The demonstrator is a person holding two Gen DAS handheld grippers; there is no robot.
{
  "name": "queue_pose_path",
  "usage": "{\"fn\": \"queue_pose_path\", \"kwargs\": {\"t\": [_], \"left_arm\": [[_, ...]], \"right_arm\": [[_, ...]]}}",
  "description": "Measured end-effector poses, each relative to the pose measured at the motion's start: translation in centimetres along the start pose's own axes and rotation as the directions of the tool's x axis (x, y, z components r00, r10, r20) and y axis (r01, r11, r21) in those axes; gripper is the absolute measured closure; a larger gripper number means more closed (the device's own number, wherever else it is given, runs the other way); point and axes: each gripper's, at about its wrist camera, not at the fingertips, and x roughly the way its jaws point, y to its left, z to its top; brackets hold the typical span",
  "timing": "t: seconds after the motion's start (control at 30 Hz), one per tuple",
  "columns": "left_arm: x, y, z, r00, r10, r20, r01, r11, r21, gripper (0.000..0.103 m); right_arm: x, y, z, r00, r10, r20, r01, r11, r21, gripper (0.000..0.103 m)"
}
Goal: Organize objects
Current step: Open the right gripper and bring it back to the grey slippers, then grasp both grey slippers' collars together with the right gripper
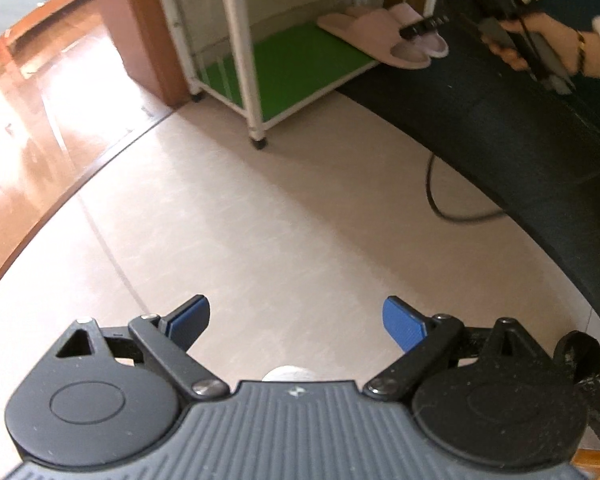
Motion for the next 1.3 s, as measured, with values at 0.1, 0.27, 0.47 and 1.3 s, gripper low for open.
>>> {"fn": "queue_pose_path", "kwargs": {"t": [0.1,0.27,0.47,1.3], "left_arm": [[-1.5,0.4,-1.9,1.0,0.021,0.019,-0.021,1.0,0.004,0.01],[-3.9,1.6,-6.0,0.998,0.046,0.035,-0.045,0.998,-0.038,0.01],[-5.9,3.7,-11.7,0.999,0.044,0.008,-0.043,0.993,-0.107,0.01],[-7.1,11.9,-22.3,0.972,0.232,-0.029,-0.224,0.888,-0.403,0.01]], "right_arm": [[-1.4,2.6,-0.7,0.999,-0.01,-0.051,0.009,1.0,-0.027,0.001],[-4.6,7.0,-2.2,0.996,-0.007,-0.085,-0.001,0.995,-0.096,0.0],[-8.6,12.8,-3.9,0.986,0.046,-0.163,-0.077,0.979,-0.191,0.0],[-15.0,40.0,-15.9,0.639,0.218,-0.738,-0.672,0.624,-0.398,0.01]]}}
